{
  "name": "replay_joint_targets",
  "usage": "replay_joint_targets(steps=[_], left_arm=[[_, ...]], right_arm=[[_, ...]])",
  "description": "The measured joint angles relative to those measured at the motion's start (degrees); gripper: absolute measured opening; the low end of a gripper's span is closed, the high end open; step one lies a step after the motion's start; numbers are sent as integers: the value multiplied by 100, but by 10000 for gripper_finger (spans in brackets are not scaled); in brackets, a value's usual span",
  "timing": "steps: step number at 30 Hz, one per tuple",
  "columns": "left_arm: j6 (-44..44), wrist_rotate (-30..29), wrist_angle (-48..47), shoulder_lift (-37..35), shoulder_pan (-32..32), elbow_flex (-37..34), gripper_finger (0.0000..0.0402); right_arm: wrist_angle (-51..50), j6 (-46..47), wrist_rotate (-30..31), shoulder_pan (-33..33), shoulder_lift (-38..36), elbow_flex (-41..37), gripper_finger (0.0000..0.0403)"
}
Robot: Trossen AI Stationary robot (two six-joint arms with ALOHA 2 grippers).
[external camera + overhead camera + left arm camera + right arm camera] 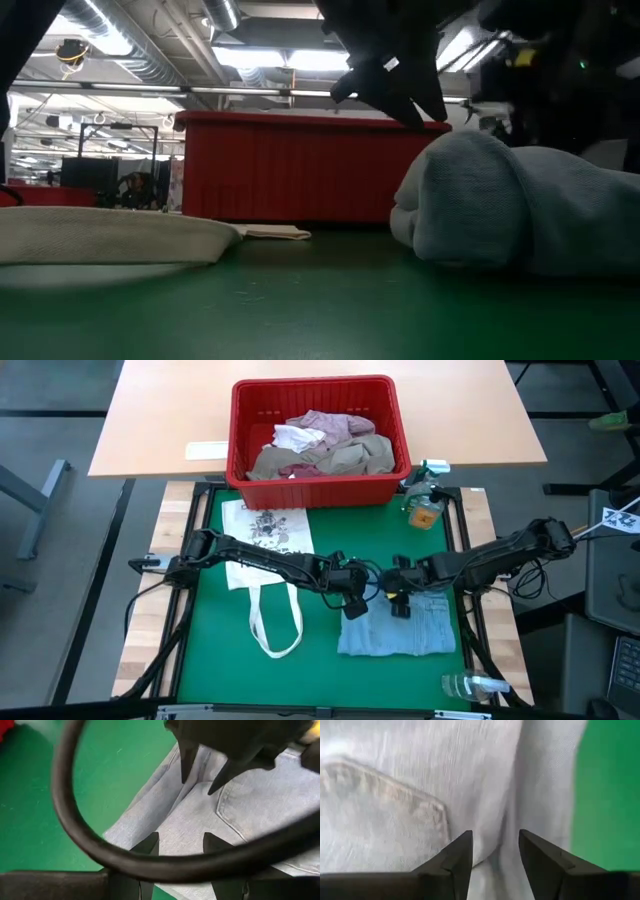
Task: Fold laundry
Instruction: Fold the light blue pants
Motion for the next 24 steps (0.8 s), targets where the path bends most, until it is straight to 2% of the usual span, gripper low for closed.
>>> replay_joint_targets(steps=[5,10,15,18,24], left_arm=[[46,4,11,1,33,2,148],[46,2,11,6,142,1,148],[50,34,342,199,211,-6,148],[46,247,585,361,233,-2,148],[48,344,789,798,247,-4,148]], right_arm=[[-857,-116,122,-17,-4,605,161],[-1643,47,-191,-15,-11,855,161],[-1907,422,-352,-15,-11,652,161],[-2071,570,-350,-14,-10,466,161],[-1969,749,-332,-15,-15,-27,161]])
